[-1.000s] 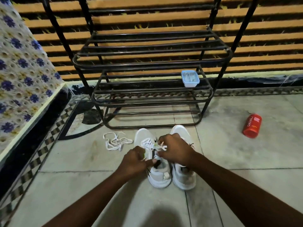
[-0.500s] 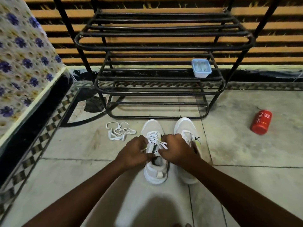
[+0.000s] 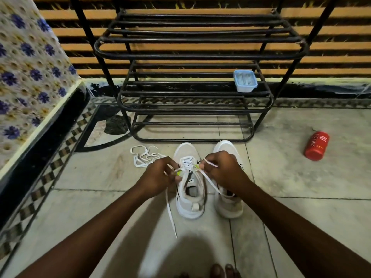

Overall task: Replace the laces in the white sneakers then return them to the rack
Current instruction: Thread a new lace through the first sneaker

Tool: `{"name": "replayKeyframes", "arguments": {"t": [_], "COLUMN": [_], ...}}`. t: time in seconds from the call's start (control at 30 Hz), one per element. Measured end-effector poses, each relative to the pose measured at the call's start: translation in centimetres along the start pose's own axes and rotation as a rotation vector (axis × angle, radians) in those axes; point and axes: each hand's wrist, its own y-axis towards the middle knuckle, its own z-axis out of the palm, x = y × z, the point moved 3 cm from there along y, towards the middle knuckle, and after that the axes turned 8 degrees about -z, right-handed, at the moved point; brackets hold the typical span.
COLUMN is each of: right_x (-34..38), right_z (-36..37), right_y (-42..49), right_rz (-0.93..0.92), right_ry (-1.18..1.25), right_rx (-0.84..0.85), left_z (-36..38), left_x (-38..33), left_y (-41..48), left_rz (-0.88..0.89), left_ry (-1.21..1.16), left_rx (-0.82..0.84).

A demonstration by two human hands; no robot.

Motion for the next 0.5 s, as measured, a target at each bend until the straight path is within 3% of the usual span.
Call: {"name": "replayKeyframes", "arguments": {"t": [0.2,0.37,0.5], "right_x": [0.7,1.2,0.8], "right_z": [0.1,-0.2,-0.6], "right_y": [-0.4,0.0,0.1], "right_rz": [0.046,0.039,0.032], "right_ry": [0.042,0.065,0.097], "right_rx": [-0.01,-0.038,-0.047], "left_z": [0.8,2.1,0.8], "left_x": [0.7,-0.1,-0.5], "left_y": [-0.7,0.3,0.7], "left_rz": [0.194,0.091,0.08], "left_ry": [0.148,0.389,0.248], "left_rx": [-0.102,-0.105,-0.091]}}
